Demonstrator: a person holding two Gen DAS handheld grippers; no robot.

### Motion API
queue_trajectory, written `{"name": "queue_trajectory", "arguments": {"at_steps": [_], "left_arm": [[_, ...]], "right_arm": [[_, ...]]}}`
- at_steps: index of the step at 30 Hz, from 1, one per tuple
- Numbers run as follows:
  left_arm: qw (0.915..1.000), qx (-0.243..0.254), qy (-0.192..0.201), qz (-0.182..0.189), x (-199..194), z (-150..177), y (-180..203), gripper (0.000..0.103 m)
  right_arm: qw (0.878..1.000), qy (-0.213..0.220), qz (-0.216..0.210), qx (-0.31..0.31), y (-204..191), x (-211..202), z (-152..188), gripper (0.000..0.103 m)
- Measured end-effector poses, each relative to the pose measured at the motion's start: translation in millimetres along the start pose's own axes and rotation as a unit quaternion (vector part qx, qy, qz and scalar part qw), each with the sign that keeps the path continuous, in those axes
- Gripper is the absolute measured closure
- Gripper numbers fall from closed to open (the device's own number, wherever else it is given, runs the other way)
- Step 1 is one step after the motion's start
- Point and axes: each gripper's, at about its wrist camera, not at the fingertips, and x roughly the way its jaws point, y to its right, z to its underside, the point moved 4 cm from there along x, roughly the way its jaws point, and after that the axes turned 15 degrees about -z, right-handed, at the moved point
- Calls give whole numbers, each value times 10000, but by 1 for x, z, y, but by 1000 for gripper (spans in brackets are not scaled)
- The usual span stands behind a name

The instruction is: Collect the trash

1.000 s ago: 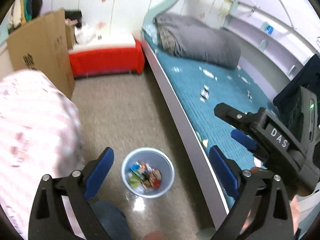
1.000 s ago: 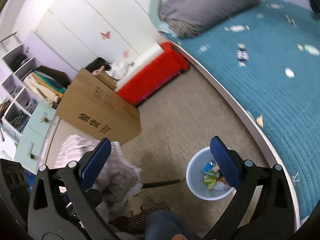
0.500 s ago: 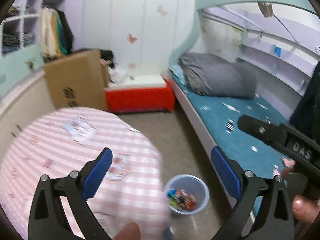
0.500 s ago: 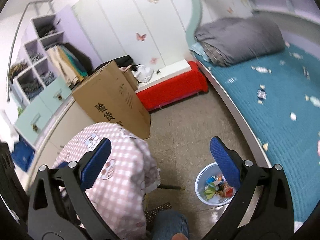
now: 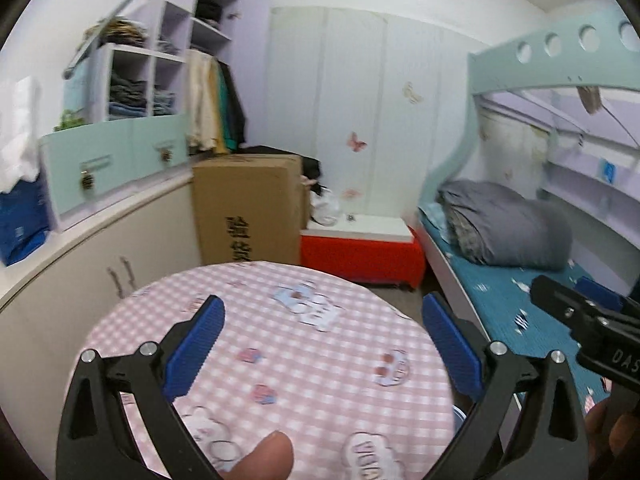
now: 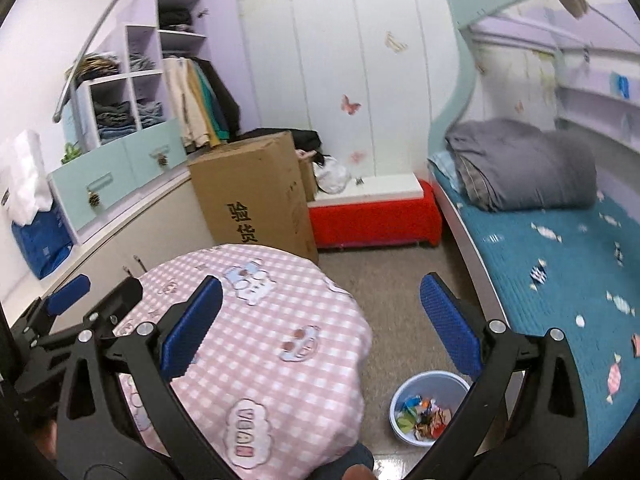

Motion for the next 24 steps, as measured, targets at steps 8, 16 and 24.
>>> {"name": "queue_trajectory", "arguments": {"at_steps": [8,16,24], "left_arm": [[9989,-296,211,-310,-13,-5,-46,5],[9980,-346,355,-381,-30,-5,-62,5],[9983,-380,360,-240,-39,-4,-52,5]], "right_arm": [[9984,213,2,-523,-48,-1,-5,6],[9967,354,12,-733,-69,-5,-7,6],[9965,450,91,-704,-63,-16,-9,6]]}}
